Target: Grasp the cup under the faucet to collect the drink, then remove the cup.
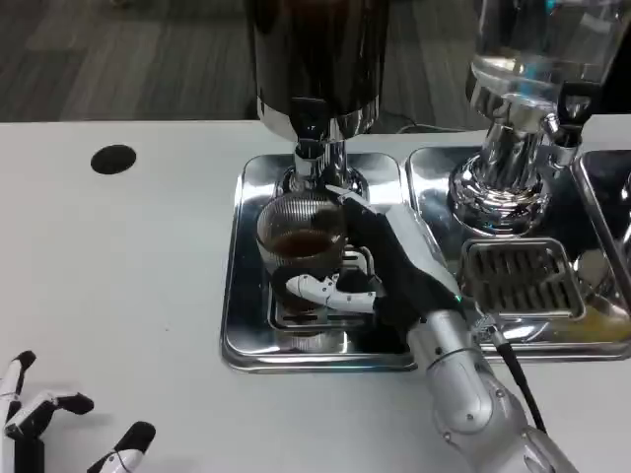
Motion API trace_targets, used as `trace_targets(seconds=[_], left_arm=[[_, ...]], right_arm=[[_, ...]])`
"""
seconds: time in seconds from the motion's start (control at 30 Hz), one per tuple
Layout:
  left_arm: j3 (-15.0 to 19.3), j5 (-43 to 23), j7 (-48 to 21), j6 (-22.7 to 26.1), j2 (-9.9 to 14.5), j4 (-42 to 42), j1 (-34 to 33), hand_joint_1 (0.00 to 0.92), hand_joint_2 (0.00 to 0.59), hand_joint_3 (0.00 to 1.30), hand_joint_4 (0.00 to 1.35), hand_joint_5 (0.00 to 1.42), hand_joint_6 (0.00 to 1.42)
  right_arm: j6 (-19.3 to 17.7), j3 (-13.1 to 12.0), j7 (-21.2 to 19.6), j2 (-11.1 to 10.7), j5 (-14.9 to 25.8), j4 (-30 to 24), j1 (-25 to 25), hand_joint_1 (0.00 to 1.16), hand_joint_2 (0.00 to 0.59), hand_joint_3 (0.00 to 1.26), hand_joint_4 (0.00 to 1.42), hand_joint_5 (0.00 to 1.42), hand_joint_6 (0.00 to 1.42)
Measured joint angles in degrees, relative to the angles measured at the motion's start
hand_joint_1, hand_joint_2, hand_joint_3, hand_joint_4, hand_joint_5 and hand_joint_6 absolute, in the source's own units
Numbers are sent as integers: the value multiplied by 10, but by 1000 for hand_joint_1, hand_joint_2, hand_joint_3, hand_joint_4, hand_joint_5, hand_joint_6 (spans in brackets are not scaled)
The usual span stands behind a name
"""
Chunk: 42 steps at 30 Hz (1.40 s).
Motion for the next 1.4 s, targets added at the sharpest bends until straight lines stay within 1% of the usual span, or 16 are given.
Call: trace_targets(seconds=[0.13, 0.33, 0.53, 0.6, 0.83, 1.07, 1.23, 1.4], left_arm=[[0, 0, 0, 0, 0, 0, -1, 0, 111, 561, 0, 130, 63], [0, 0, 0, -2, 0, 0, -1, 0, 111, 561, 0, 130, 63], [1, -1, 0, -6, 0, 0, -2, 0, 111, 561, 0, 130, 63], [1, 0, 0, -6, 0, 0, -3, 0, 111, 561, 0, 130, 63], [0, 0, 0, -7, 0, 0, -9, 0, 111, 561, 0, 130, 63], [-5, 0, 0, -8, 0, 0, -18, 0, 112, 553, 0, 130, 63], [-15, 1, 0, -8, 0, 0, -27, 0, 112, 550, 0, 130, 59], [-19, 1, -1, -8, 0, 0, -34, 0, 112, 549, 0, 130, 53]], right_arm=[[-1, 0, -10, 2, -1, 2, 0, 827, 193, 431, 509, 404, 397], [-4, 0, -25, 1, -3, 4, -1, 857, 189, 509, 599, 478, 457], [-9, 0, -34, 1, -3, 3, 4, 862, 189, 565, 651, 530, 505], [-10, -1, -37, 0, -3, -1, 7, 879, 191, 582, 653, 538, 519], [-11, -1, -39, -15, -8, -29, 28, 883, 190, 602, 677, 551, 529], [0, -8, -35, -33, -17, -73, 54, 883, 191, 610, 684, 557, 543], [10, -21, -32, -42, -20, -101, 68, 889, 192, 610, 689, 557, 555], [13, -33, -28, -53, -19, -133, 93, 883, 197, 610, 689, 568, 558]])
